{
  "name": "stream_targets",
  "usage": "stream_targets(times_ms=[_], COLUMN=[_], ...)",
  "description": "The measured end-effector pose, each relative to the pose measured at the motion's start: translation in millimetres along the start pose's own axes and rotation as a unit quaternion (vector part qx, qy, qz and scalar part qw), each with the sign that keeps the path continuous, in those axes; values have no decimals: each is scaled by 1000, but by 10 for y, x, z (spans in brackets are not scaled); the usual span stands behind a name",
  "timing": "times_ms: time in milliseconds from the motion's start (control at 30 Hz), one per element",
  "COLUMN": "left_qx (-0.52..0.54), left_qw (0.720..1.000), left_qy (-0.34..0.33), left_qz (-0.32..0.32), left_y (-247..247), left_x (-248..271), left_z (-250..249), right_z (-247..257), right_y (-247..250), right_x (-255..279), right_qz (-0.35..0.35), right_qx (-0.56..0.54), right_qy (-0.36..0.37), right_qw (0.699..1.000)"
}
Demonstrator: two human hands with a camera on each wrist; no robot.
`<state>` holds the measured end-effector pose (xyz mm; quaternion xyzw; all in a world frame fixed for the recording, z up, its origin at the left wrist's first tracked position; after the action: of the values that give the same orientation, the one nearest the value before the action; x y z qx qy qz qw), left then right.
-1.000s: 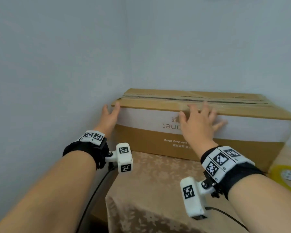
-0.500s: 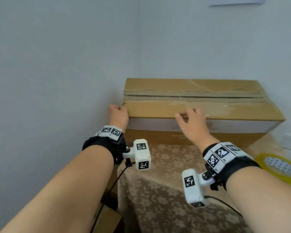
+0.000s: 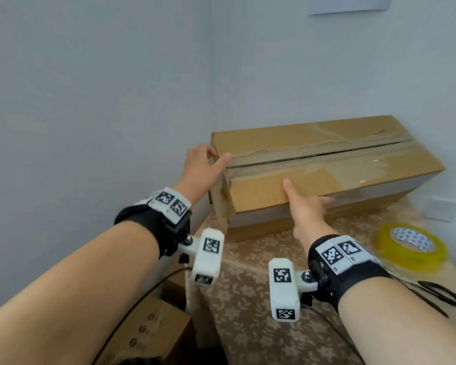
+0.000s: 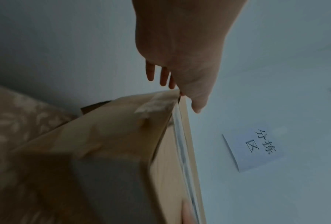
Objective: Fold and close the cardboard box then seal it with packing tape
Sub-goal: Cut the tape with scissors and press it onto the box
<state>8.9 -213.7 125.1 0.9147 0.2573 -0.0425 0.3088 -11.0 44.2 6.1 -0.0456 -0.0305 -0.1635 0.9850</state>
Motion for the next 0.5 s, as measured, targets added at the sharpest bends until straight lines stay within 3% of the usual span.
stream_targets(times_ms=[67, 200, 333, 500], left_qx=[15, 90, 106, 148], left_qw=[1000, 983, 988, 988], left_qy=[-7, 22, 10, -31], left_qz=[24, 159, 109, 35], left_y=[18, -277, -161, 66], left_x=[-172, -326, -415, -132], left_z=[-67, -65, -43, -311], right_z=[1, -35, -124, -187], right_y=[16, 33, 96, 288], right_x=[-37, -66, -20, 167], right_qz=[11, 23, 40, 26], right_qx=[13, 24, -14, -95], right_qy=[-4, -13, -25, 1], right_qw=[1000, 999, 999, 995])
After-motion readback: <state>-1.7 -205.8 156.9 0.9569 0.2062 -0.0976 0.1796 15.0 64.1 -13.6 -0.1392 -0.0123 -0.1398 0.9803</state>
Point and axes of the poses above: each hand's wrist, its own x-axis away from the middle knuckle, its own y-axis out of the back of the hand, z = x × y, the point moved 10 cm from there along -x, towards the middle knuckle, and after that the axes turned 11 degrees about y, right-handed, at the moved point
